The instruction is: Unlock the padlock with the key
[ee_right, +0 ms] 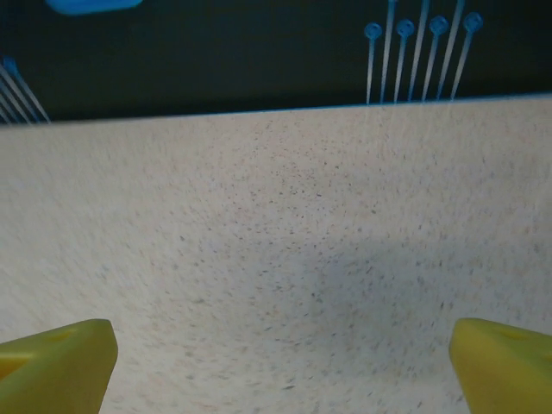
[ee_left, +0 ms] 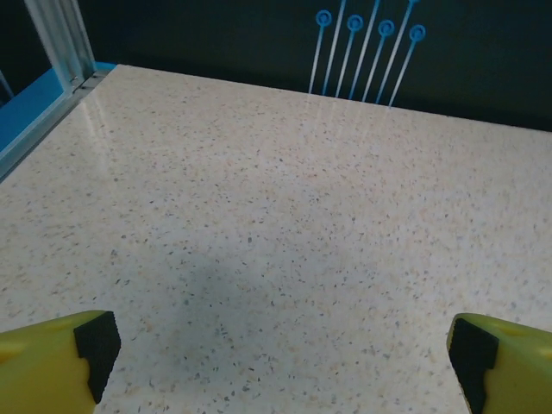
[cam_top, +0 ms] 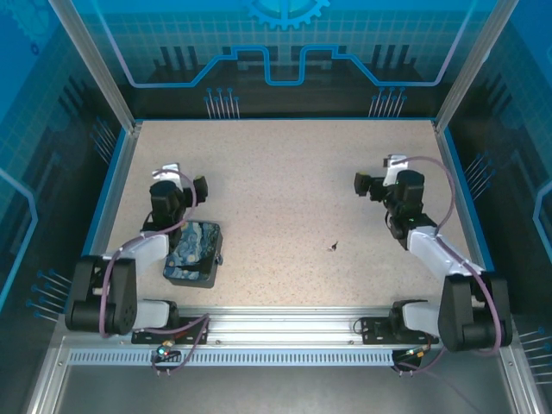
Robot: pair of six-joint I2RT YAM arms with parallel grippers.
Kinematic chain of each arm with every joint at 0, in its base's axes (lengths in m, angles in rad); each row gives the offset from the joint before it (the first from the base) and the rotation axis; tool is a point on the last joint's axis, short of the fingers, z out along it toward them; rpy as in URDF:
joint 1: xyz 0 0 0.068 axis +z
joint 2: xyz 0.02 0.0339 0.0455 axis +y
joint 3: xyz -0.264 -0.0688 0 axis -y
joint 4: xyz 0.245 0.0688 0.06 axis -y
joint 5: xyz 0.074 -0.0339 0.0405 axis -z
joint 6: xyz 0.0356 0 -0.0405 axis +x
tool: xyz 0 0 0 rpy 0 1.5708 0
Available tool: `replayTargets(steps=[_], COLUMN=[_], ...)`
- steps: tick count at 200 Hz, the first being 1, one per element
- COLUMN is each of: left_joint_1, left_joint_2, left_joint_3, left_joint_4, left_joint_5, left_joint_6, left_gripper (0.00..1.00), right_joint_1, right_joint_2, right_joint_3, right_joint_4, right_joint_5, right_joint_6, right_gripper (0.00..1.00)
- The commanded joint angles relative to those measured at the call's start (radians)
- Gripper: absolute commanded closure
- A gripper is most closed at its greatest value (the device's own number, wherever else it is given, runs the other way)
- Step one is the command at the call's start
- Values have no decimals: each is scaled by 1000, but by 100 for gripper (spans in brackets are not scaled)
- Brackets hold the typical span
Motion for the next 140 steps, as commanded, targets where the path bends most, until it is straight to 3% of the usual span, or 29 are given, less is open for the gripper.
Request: replayTargets(steps=[1,26,40,61,82,121,140], left_joint_1=[-1,-1,-3,-3,-3,-3,-2], left_joint_2=[-91,-121,-138,-179,-233,-328,-336], left_joint_3=[131,304,348,358,323,223,185], left_joint_4=[-425,-849,-987,-1155,-1242,-1282,-1260], left_joint_5=[-49,28,79,45,16,-27,-17], left_joint_6=[-197,-409,-476,-590,-653,-703,-704], left_gripper=[1,1,1,1,1,1,1], right_joint_1=[-45,-55,-52,-41,3,222,288], right_joint_2=[7,38,45,62,68,46,52], right_joint_3=[80,125,127,147,155,186,195], right_joint_4=[-316,-358,-347,-382,-415,-503,-511], right_joint_5=[8,-186,-282,-336,-359,-226,-231], right_joint_6=[259,257,278,342,383,354,359], right_gripper=[0,0,0,0,0,0,0])
